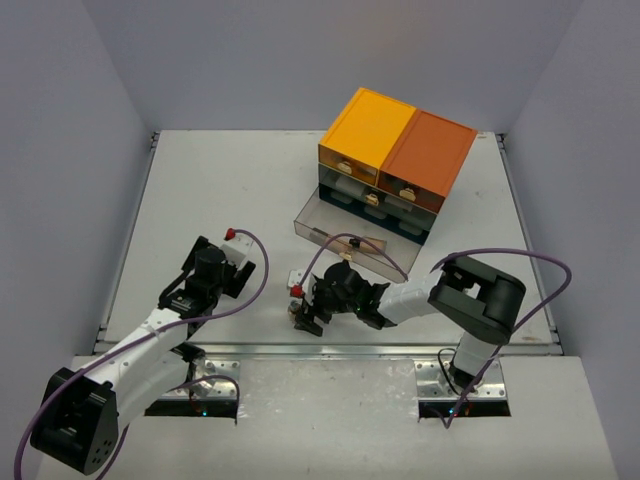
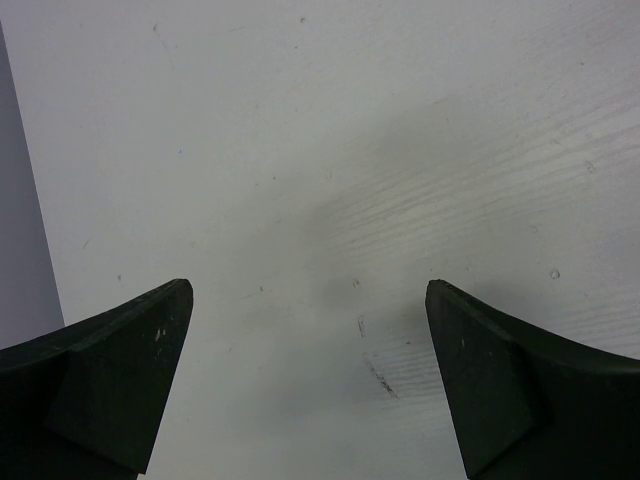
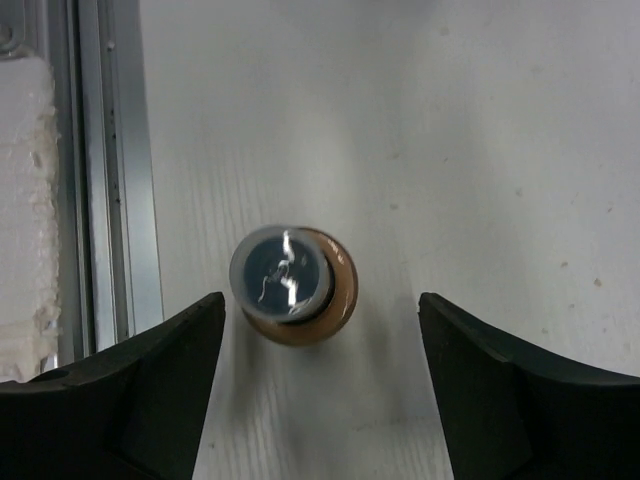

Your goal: Organize the makeup

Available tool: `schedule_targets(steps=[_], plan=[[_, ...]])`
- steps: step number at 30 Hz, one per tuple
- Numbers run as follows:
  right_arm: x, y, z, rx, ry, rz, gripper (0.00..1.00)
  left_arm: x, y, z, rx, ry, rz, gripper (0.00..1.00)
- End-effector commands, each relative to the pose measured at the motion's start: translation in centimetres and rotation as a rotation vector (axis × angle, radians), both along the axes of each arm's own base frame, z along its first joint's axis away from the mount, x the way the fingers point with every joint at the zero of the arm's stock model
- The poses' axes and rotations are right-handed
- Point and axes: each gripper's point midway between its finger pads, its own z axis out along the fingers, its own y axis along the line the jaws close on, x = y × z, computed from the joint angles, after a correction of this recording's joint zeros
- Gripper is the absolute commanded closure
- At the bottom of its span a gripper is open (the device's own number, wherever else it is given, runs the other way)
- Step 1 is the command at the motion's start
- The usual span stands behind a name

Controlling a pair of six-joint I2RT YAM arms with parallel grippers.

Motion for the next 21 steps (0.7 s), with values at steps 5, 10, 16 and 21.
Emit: schedule_targets(steps=[5,10,16,21], plan=[[1.6,3.4,2.9,0.135,0.001,-0.032,0.42,1.0,0.1,1.3,-0.019,-0.054,0.017,0.0],[1.5,3.4,3.4,0.131,0.011,-0.028,0.71,1.0,0.1,1.2,-0.018,-0.051,0.018,0.0],[2.1,2.7,8.6,0.093,0.003,-0.074,0.85,1.0,0.1,1.2,-0.017,-0.049,0.019,0.0],[8.6,-1.9,14.7,-0.189,-0.143,-0.437,0.89,1.0,0.1,1.0,-0.014,-0.043,0.02,0.0]])
